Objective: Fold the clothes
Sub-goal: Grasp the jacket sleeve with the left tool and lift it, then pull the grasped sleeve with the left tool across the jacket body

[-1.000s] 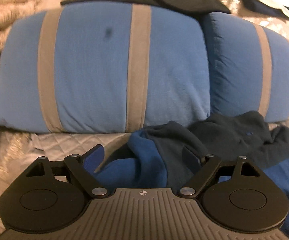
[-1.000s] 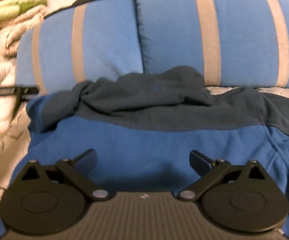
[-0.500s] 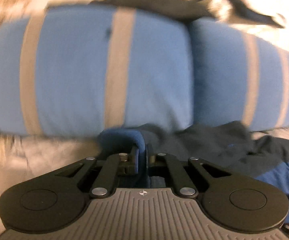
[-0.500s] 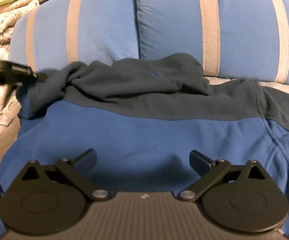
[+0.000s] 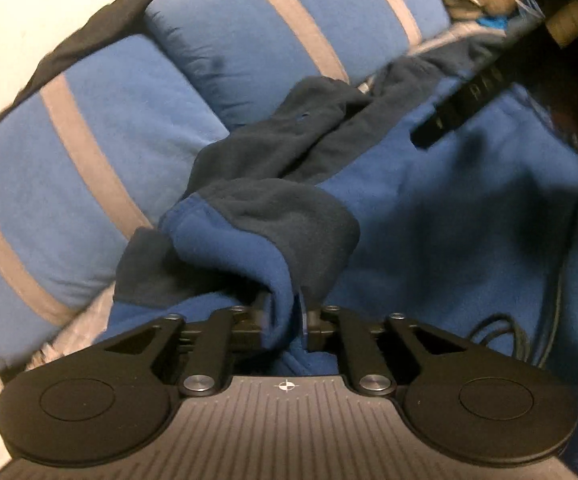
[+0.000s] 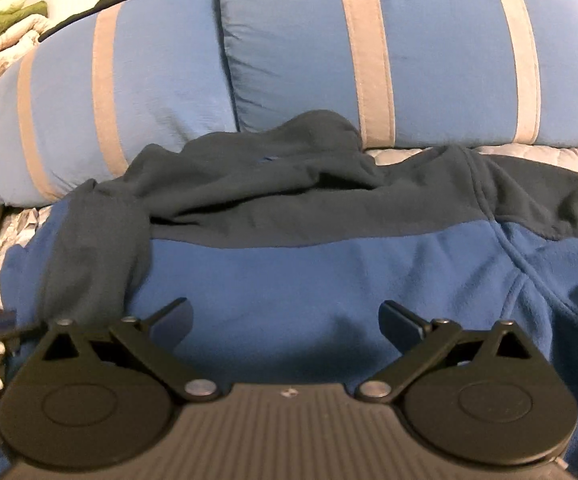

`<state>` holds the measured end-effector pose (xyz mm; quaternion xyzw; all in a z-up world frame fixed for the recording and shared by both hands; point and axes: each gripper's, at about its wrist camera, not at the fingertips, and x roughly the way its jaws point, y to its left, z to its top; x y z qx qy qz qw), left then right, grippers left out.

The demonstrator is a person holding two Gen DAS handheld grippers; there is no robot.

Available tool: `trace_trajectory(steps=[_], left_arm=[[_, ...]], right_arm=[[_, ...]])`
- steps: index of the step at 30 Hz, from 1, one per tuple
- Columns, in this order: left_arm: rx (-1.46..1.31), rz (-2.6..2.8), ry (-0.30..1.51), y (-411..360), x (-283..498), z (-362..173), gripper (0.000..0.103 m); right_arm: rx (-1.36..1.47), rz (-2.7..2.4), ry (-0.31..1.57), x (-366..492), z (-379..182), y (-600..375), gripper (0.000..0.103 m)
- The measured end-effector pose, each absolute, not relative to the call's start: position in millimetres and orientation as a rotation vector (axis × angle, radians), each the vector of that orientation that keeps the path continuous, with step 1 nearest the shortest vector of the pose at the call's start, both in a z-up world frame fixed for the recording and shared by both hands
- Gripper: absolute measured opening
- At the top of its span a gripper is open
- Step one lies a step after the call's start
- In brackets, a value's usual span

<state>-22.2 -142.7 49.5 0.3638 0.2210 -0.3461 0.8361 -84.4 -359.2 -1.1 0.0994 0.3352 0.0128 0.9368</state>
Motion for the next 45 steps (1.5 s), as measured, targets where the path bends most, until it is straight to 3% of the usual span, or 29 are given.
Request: trace_trajectory(steps=[1,4,9,15,17,19,33,35,37,40,45], left_arm=[[0.729,-0.739,0.475,-141,-20,56,0.047],[0.555,-0.771,0.503,-130,-7,78,0.061],[0.245,-0.779,0.605,-117,41,96,0.063],[-0.051,-0.725,0.761,-101,96,81,0.063],[-0.107,-0.706,0.805,-100,108,74,0.058],[-0.111,-0.704,0.834,-107,112,71,0.012],[0.61,-1.092,0.696,-176,-18,73,0.01],[0.632,-1.095,0.695,-173,-23,77,0.013],[0.627,-1.087,0.666,-170,-24,85,0.031],[0.609,-1.065,0.603,-166,-23,99,0.049],[0.648,-1.037,0.547,-183,-4,109,0.06]], right_arm=[[0.207,0.025,0.686,-84,-1,-360,0.102],[0.218,0.023,0.689,-85,-1,-362,0.102],[0.236,0.019,0.695,-85,-2,-365,0.102],[0.239,0.023,0.699,-84,-2,-365,0.102],[0.241,0.025,0.699,-83,-2,-365,0.102],[0.244,0.026,0.699,-84,-2,-366,0.102],[0.422,-0.091,0.676,-85,-3,-401,0.102],[0.434,-0.098,0.674,-86,-3,-404,0.102],[0.447,-0.104,0.671,-87,-3,-407,0.102],[0.454,-0.107,0.669,-87,-2,-409,0.102],[0.452,-0.103,0.67,-88,-3,-409,0.102]])
